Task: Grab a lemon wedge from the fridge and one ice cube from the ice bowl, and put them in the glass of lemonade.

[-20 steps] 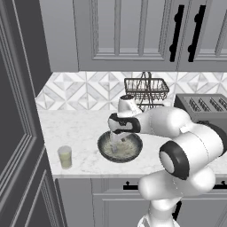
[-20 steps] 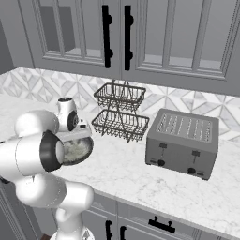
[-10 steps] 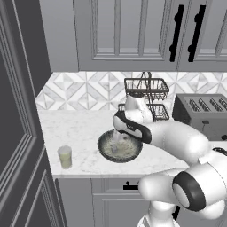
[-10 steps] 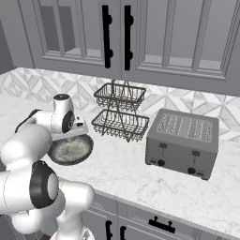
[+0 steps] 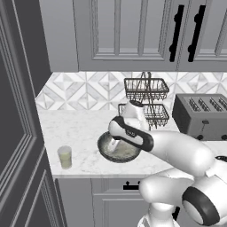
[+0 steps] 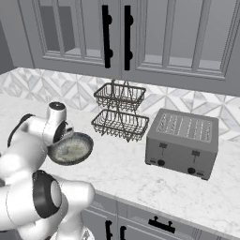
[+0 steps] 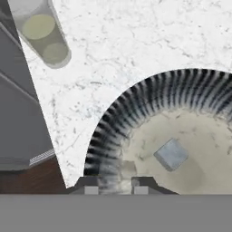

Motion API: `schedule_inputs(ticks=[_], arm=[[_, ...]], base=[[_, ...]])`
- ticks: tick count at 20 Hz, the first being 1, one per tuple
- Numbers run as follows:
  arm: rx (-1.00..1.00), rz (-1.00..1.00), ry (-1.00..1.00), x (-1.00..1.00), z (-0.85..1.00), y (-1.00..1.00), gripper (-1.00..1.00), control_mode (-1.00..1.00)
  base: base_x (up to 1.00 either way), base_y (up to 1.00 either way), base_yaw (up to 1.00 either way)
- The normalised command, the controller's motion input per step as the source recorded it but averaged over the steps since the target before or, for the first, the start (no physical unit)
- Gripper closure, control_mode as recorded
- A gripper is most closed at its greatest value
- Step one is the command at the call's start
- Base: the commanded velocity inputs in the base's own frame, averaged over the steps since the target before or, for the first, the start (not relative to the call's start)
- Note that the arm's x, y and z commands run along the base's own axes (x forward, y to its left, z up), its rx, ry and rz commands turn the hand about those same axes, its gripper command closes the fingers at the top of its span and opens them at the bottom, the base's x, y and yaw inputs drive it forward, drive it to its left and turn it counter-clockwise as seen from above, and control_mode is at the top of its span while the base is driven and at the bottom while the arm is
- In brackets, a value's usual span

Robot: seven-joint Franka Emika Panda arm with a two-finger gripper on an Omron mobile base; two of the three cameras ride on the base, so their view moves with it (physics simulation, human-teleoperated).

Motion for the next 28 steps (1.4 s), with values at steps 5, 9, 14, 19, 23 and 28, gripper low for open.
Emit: schedule_inputs(ticks=[5,9,14,19,23,28], arm=[[-0.01,0.40,0.11,-0.16,0.70,0.98,1.00,-1.00],[-0.01,0.30,0.03,-0.08,0.59,0.92,1.00,-1.00],[0.00,0.16,-0.04,0.00,-0.01,0.77,1.00,-1.00],[0.00,0.01,-0.01,0.00,-0.19,0.15,1.00,-1.00],[0.00,0.00,-0.02,0.06,0.00,0.12,1.00,-1.00],[-0.01,0.00,-0.11,0.12,-0.05,0.30,1.00,-1.00]], base=[[0.00,0.00,0.00],[0.00,0.00,0.00],[0.00,0.00,0.00],[0.00,0.00,0.00],[0.00,0.00,0.00],[0.00,0.00,0.00]])
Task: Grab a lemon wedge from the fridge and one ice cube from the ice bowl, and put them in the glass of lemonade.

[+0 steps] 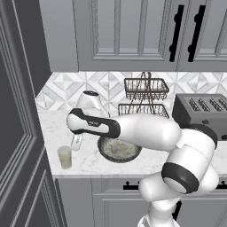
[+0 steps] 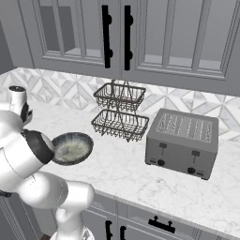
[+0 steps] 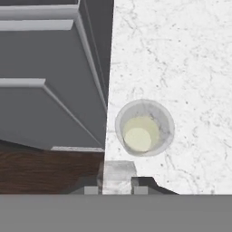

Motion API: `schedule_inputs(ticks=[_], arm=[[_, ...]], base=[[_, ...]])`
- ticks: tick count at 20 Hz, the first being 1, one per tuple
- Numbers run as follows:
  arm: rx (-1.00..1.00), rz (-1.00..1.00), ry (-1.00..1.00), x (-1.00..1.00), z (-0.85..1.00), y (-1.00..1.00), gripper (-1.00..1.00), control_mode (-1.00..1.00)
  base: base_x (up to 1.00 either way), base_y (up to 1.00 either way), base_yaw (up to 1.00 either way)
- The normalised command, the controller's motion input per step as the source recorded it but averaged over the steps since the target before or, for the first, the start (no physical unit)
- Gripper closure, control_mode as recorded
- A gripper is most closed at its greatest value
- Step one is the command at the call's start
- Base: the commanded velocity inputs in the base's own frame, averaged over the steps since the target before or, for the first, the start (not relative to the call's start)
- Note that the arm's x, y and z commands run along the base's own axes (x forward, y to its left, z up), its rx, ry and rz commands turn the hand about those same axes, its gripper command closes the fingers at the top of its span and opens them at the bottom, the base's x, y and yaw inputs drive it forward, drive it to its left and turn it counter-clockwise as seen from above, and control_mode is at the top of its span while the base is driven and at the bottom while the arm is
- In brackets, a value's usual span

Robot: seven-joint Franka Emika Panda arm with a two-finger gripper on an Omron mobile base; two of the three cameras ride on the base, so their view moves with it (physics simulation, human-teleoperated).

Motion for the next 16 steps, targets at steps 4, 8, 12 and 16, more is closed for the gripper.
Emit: schedule_inputs(ticks=[4,8,12,16], arm=[[0.00,0.00,-0.08,0.03,-0.01,0.28,1.00,-1.00],[0.00,0.00,-0.05,0.02,0.00,0.16,1.00,-1.00],[0.00,0.00,-0.02,0.01,0.00,0.04,1.00,-1.00],[0.00,0.00,0.00,0.00,0.00,-0.06,1.00,-1.00]], base=[[0.00,0.00,0.00],[0.00,0.00,0.00],[0.00,0.00,0.00],[0.00,0.00,0.00]])
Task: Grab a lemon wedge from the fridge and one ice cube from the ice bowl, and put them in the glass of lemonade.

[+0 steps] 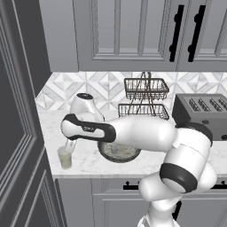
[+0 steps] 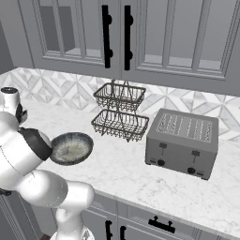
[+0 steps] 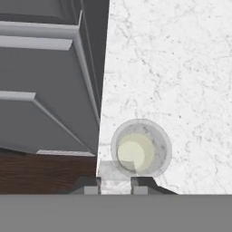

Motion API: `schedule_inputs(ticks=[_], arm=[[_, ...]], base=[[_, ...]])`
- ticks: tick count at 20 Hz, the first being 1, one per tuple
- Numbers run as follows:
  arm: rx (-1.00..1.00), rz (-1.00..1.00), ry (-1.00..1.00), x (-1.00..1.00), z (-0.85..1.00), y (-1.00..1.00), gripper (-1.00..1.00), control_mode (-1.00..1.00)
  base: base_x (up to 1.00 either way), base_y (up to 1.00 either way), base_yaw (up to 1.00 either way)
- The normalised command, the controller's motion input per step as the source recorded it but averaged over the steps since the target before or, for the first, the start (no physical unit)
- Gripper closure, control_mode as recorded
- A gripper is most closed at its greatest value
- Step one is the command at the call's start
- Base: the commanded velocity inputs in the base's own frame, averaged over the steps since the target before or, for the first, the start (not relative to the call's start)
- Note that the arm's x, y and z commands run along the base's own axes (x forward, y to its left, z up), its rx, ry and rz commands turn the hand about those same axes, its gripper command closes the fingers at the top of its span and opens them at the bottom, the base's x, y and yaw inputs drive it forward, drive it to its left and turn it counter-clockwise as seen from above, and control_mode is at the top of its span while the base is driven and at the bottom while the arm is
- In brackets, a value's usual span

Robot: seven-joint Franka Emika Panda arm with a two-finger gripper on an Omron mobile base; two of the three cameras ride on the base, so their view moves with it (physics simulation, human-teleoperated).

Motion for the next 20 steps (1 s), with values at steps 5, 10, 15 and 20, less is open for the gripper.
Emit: schedule_inputs(ticks=[5,10,15,20], arm=[[0.00,0.00,0.00,0.02,0.00,-0.22,1.00,-1.00],[0.00,0.00,0.07,0.21,0.04,-0.08,1.00,-1.00],[0.00,0.00,0.04,0.28,0.00,0.00,1.00,-1.00],[-0.02,0.00,0.00,0.08,0.04,0.07,1.00,-1.00]], base=[[0.00,0.00,0.00],[0.00,0.00,0.00],[0.00,0.00,0.00],[0.00,0.00,0.00]])
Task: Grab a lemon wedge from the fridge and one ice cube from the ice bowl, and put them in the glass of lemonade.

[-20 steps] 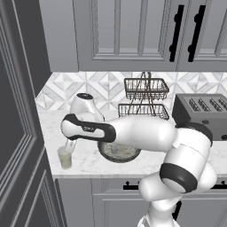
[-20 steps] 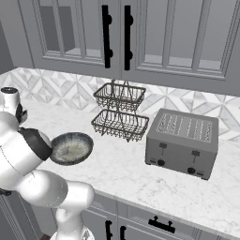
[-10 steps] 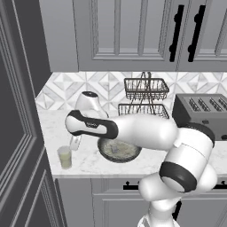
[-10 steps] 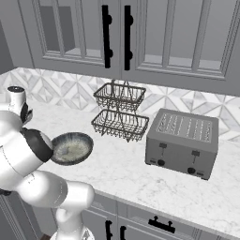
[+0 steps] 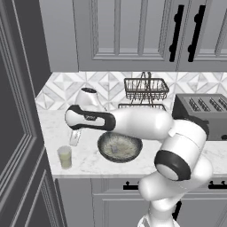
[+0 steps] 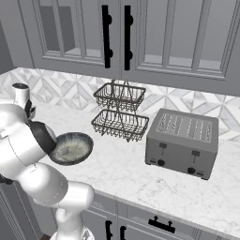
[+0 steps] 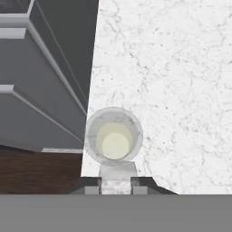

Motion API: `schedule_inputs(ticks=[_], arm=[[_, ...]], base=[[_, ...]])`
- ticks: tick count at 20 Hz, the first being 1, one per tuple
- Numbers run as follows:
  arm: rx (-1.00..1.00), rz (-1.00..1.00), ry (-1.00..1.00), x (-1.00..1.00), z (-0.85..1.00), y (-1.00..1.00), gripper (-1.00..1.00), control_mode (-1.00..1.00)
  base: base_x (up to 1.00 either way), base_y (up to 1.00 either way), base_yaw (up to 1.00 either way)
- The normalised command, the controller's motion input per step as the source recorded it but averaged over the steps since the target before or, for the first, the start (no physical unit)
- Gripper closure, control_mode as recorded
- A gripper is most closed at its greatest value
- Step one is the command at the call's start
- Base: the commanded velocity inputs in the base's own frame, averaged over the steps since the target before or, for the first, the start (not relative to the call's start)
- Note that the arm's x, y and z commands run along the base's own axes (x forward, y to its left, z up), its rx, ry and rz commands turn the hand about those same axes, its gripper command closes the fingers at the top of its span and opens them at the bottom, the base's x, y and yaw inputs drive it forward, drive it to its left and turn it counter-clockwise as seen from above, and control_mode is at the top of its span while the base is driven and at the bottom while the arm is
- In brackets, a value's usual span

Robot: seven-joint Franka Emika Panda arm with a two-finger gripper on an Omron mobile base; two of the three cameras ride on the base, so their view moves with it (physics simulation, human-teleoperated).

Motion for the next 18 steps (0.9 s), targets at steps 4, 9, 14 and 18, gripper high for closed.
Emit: schedule_inputs(ticks=[4,9,14,18], arm=[[-0.12,-0.05,-0.03,0.00,0.01,0.33,1.00,-1.00],[-0.06,-0.03,-0.03,-0.01,0.00,0.19,1.00,-1.00],[0.00,0.00,-0.05,0.00,0.00,0.01,1.00,-1.00],[0.00,0.00,-0.03,0.01,-0.18,0.02,1.00,-1.00]], base=[[0.00,0.00,0.00],[0.00,0.00,0.00],[0.00,0.00,0.00],[0.00,0.00,0.00]])
